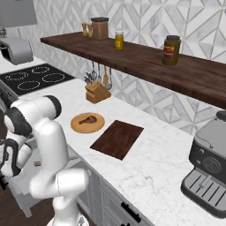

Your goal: Pick up the knife from the drawer and place it on the cutting board. Then place the meat from the plate to the cutting board.

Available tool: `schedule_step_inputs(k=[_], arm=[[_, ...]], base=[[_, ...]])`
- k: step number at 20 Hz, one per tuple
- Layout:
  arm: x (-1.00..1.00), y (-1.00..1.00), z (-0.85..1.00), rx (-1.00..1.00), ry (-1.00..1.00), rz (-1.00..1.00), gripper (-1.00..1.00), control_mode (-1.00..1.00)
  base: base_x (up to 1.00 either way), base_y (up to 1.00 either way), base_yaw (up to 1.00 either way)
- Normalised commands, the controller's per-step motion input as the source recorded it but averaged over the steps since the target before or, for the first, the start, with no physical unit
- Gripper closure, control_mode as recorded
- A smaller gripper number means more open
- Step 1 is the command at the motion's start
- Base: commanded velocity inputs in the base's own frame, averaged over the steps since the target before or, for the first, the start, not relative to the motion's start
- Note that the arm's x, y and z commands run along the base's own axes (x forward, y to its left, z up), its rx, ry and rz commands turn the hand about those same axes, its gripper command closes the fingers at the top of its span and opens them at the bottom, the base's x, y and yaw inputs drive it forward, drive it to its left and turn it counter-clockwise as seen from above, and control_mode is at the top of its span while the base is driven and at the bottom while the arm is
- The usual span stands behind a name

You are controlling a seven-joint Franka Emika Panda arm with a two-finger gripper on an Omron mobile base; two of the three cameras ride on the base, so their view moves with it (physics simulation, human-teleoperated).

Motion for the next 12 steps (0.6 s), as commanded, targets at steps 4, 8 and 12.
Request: schedule_step_inputs(k=[4, 8, 12], arm=[[0.12, -0.10, 1.00, -0.05, 0.00, -0.05, -1.00, -1.00], [0.22, -0.09, 1.00, 0.00, 0.00, -0.14, -1.00, -1.00], [0.23, -0.17, 0.92, -0.10, 0.00, -0.17, -1.00, -1.00]], base=[[0.00, 0.00, 0.00], [0.00, 0.00, 0.00], [0.00, 0.00, 0.00]])
